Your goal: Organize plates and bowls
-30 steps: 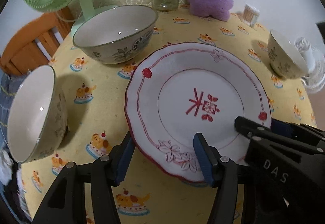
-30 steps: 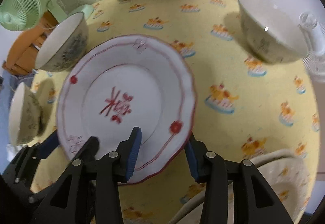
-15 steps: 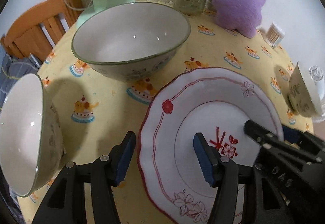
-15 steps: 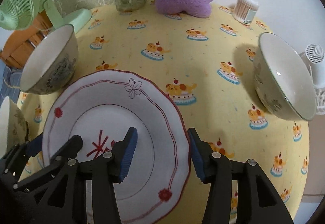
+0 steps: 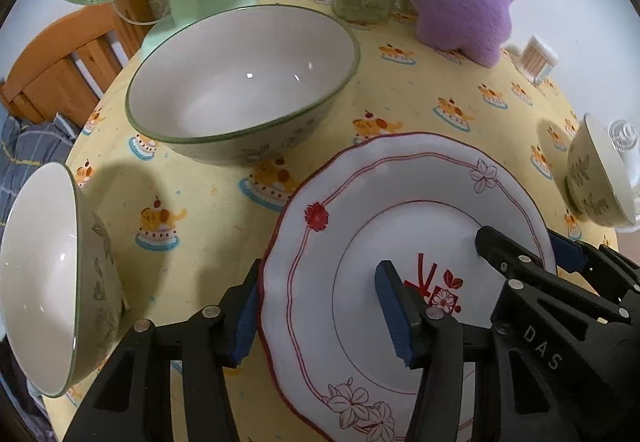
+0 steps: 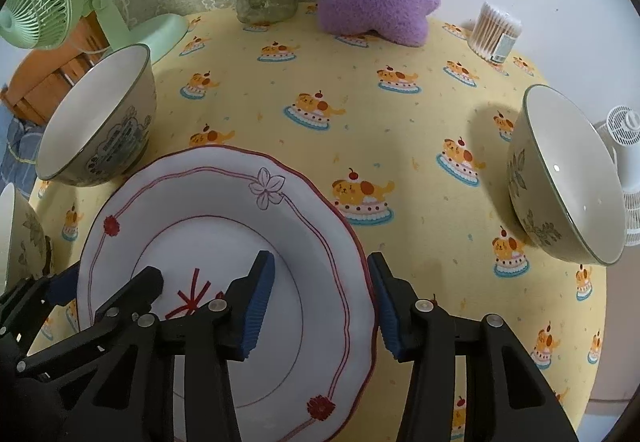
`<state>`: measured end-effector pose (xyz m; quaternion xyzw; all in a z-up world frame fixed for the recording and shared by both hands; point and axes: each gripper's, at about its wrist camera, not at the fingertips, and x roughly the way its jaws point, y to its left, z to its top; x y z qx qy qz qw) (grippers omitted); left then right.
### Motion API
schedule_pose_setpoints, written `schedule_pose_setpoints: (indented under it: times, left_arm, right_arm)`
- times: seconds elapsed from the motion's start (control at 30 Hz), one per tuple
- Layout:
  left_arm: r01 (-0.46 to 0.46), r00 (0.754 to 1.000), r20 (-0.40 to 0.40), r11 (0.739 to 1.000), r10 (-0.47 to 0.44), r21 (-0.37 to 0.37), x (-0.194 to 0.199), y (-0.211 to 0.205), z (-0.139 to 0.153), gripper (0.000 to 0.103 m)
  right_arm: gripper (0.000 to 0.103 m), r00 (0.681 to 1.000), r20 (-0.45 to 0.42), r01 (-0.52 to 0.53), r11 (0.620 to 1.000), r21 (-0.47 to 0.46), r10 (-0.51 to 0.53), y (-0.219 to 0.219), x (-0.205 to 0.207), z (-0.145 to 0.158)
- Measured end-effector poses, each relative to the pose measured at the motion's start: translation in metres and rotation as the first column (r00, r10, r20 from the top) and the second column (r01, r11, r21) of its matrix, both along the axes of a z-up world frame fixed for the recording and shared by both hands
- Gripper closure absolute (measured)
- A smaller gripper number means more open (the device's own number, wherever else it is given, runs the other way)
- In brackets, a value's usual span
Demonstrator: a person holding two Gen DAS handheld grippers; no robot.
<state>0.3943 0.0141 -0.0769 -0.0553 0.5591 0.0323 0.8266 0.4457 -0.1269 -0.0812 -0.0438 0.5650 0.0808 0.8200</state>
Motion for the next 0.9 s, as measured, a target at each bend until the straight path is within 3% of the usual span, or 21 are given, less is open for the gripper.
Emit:
schedule_pose_setpoints:
  times: [0.43, 0.9]
  left_arm:
    - [-0.008, 0.999, -0.049, 1.0, 0.009, 0.002, -0.035, 0.009, 0.01, 0.048]
    - [0.03, 1.0, 0.003, 0.999, -0.03, -0.025, -0.095, 0.031, 0.052, 0.048]
  right_arm:
    - [0.051, 0.998, -0.062, 0.015, 1.0, 0.021, -0.014, 0.01, -0.037, 0.008]
    - [0.052, 0.998, -0.003, 0.064, 0.998, -0.014, -0.064, 0.032, -0.106, 0.057]
